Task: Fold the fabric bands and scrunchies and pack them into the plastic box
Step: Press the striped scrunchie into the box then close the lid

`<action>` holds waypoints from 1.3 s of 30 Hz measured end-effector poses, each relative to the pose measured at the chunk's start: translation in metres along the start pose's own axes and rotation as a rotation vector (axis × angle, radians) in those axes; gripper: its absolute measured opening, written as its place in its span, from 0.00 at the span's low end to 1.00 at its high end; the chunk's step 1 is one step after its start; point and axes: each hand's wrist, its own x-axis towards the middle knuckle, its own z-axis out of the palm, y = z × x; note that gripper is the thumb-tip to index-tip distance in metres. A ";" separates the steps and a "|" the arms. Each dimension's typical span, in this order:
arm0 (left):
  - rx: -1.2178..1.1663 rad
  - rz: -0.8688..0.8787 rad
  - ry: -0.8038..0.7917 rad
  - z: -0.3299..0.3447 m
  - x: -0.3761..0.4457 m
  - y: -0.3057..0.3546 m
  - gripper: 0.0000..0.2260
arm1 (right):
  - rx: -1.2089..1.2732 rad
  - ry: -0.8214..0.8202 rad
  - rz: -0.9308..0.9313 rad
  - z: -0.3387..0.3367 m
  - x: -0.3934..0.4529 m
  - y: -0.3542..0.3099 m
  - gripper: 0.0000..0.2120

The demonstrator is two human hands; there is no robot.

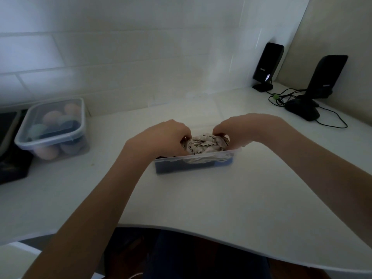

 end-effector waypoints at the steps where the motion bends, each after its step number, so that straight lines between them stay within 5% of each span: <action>1: -0.029 0.010 0.009 -0.001 -0.002 -0.001 0.20 | 0.071 -0.020 -0.013 0.000 -0.001 0.003 0.10; 5: -0.281 0.002 0.124 -0.012 -0.014 -0.013 0.18 | 0.463 -0.046 -0.081 -0.004 -0.013 0.026 0.21; 11: -0.538 -0.273 0.654 -0.009 -0.019 -0.043 0.09 | 0.891 0.351 0.009 0.007 -0.017 0.045 0.13; 15: -0.561 -0.449 0.471 0.012 -0.008 -0.052 0.20 | 0.993 0.355 0.170 0.030 0.003 0.031 0.21; 20: -0.619 -0.459 0.629 0.026 -0.002 -0.047 0.20 | 1.121 0.446 0.230 0.048 0.019 0.018 0.21; 24: -0.685 -0.526 0.539 0.031 0.005 -0.045 0.21 | 1.247 0.448 0.211 0.050 0.022 0.014 0.16; 31: -0.858 -0.349 1.001 0.046 0.008 -0.044 0.20 | 1.660 0.686 0.016 0.067 0.021 0.003 0.08; 36: -1.142 -0.423 0.962 0.045 0.009 -0.039 0.29 | 1.676 0.777 0.006 0.077 0.023 -0.003 0.15; 39: -1.319 -0.516 0.945 0.041 0.010 -0.034 0.27 | 1.867 0.645 0.179 0.071 0.024 -0.004 0.22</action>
